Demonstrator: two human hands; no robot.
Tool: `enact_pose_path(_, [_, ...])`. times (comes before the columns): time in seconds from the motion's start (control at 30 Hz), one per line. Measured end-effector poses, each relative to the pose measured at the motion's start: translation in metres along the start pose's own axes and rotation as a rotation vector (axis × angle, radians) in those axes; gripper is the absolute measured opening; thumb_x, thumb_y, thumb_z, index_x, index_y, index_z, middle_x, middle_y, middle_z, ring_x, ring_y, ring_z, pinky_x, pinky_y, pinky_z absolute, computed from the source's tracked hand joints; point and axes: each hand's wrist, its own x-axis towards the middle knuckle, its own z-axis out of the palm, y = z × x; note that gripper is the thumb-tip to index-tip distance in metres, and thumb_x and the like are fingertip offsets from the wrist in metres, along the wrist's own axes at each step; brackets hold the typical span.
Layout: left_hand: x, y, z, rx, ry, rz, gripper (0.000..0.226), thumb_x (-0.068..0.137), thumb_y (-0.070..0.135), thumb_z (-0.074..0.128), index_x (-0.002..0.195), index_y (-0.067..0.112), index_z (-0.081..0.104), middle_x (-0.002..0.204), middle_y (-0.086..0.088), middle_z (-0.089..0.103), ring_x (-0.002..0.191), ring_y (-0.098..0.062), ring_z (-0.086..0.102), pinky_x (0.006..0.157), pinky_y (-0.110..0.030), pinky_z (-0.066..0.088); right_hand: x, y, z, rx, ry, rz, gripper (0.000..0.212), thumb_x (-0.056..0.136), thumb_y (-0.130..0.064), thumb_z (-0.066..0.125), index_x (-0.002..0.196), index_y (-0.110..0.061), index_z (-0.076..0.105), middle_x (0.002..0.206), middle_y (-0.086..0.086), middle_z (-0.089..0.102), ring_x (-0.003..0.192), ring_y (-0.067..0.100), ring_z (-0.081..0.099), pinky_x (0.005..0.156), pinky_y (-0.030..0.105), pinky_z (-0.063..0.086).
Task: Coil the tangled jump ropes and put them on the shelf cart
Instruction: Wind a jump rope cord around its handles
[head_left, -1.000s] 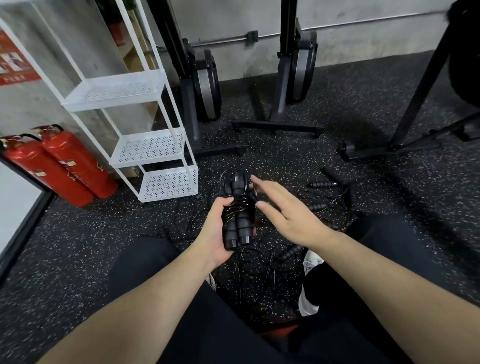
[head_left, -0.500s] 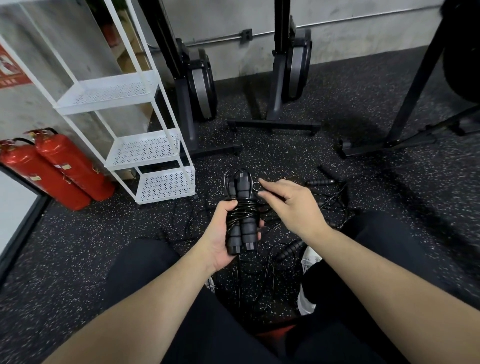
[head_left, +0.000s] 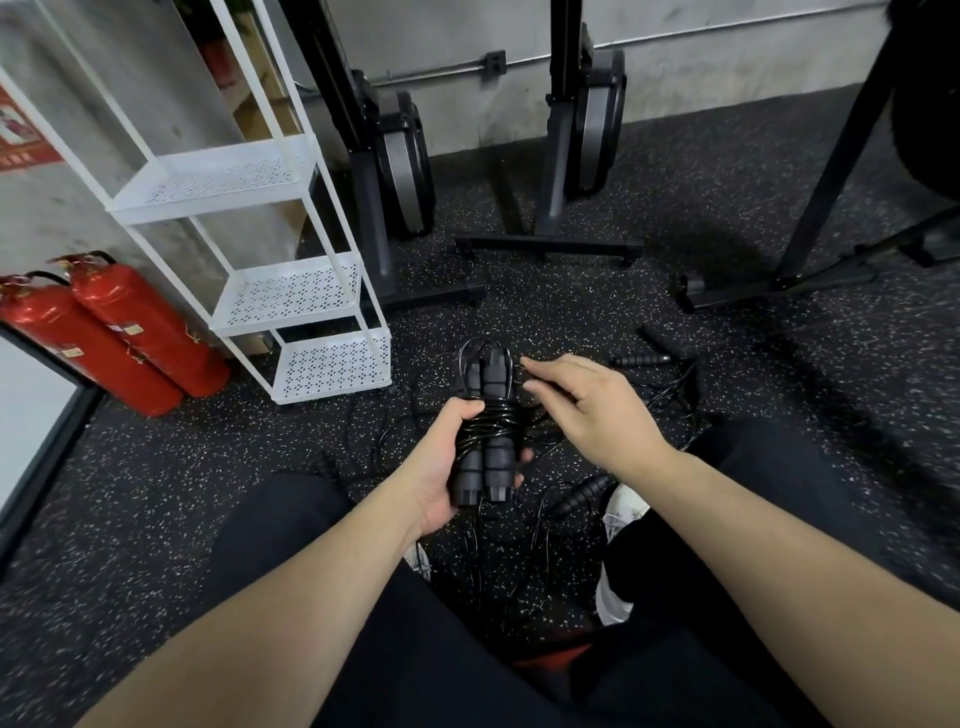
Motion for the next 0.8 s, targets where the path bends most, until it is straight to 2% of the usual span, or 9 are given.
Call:
enact_pose_path(0.1, [0.002,0.001,0.001,0.050,0.036,-0.016,0.044,0.100,0.041,0.045,0.118,0.010,0.070,0.108,-0.016,0.075,0.092,-0.029,0.072,0.090,-0.050,0.058,0.000,0.001,-0.002,0.002,-0.020,-0.006,0.035,0.101,-0.029,0.061,0.133,-0.016,0.067,0.093,-0.011,0.064,0.087,0.007,0.061,0.085,0.026,0.053])
enact_pose_path(0.13, [0.002,0.001,0.000,0.084,0.062,-0.027,0.043,0.099,0.041,0.046,0.119,0.011,0.070,0.109,-0.016,0.076,0.094,-0.029,0.072,0.093,-0.049,0.057,0.000,0.003,-0.002,0.012,-0.043,0.021,0.035,0.101,-0.030,0.061,0.134,-0.018,0.066,0.093,-0.010,0.065,0.087,0.009,0.062,0.086,0.028,0.053])
enact_pose_path(0.23, [0.002,0.002,-0.003,0.151,0.107,-0.041,0.045,0.098,0.041,0.049,0.125,0.011,0.068,0.111,-0.016,0.076,0.095,-0.028,0.073,0.085,-0.039,0.058,-0.001,0.004,-0.001,0.082,-0.050,0.108,0.032,0.101,-0.026,0.062,0.132,-0.019,0.068,0.095,-0.008,0.067,0.092,0.008,0.064,0.090,0.034,0.053])
enact_pose_path(0.33, [0.003,0.002,-0.004,0.135,0.141,-0.037,0.047,0.095,0.039,0.050,0.126,0.009,0.067,0.115,-0.018,0.075,0.101,-0.031,0.071,0.088,-0.042,0.058,0.001,0.001,0.001,0.066,-0.064,0.034,0.033,0.102,-0.026,0.060,0.133,-0.016,0.066,0.092,-0.007,0.066,0.089,0.008,0.062,0.087,0.033,0.053])
enact_pose_path(0.43, [0.006,-0.001,-0.006,0.142,0.167,-0.037,0.050,0.086,0.043,0.053,0.122,0.011,0.069,0.108,-0.015,0.075,0.095,-0.029,0.070,0.083,-0.039,0.057,0.001,0.001,0.003,0.029,-0.132,-0.024,0.036,0.103,-0.028,0.058,0.135,-0.014,0.065,0.100,-0.003,0.069,0.094,0.013,0.064,0.091,0.037,0.054])
enact_pose_path(0.6, [0.005,-0.001,0.000,0.266,0.206,0.036,0.027,0.101,0.032,0.046,0.115,0.020,0.065,0.095,-0.007,0.075,0.083,-0.024,0.070,0.076,-0.038,0.059,0.000,0.005,0.010,-0.044,-0.088,-0.103,0.037,0.101,-0.028,0.059,0.134,-0.012,0.066,0.097,-0.005,0.067,0.086,0.008,0.061,0.083,0.031,0.056])
enact_pose_path(0.7, [0.008,-0.003,0.005,0.383,0.211,0.142,0.020,0.105,0.027,0.047,0.109,0.033,0.065,0.102,0.002,0.075,0.100,-0.020,0.070,0.094,-0.041,0.057,0.000,0.007,0.011,-0.057,-0.020,-0.081,0.036,0.101,-0.029,0.060,0.133,-0.016,0.067,0.099,-0.007,0.068,0.088,0.006,0.062,0.082,0.030,0.056])
enact_pose_path(0.77, [0.008,-0.004,0.006,0.381,0.225,0.176,0.020,0.107,0.035,0.047,0.110,0.035,0.067,0.104,0.005,0.077,0.110,-0.021,0.070,0.102,-0.041,0.054,0.001,0.005,0.010,-0.054,-0.009,-0.077,0.036,0.100,-0.030,0.059,0.132,-0.016,0.068,0.100,-0.005,0.068,0.088,0.007,0.063,0.082,0.028,0.055])
enact_pose_path(0.8, [0.007,-0.004,0.007,0.377,0.244,0.182,0.024,0.106,0.044,0.046,0.111,0.035,0.068,0.101,0.006,0.078,0.108,-0.020,0.071,0.100,-0.039,0.055,0.001,0.004,0.010,-0.057,-0.008,-0.099,0.036,0.100,-0.030,0.059,0.131,-0.015,0.068,0.100,-0.004,0.068,0.089,0.007,0.063,0.083,0.025,0.055])
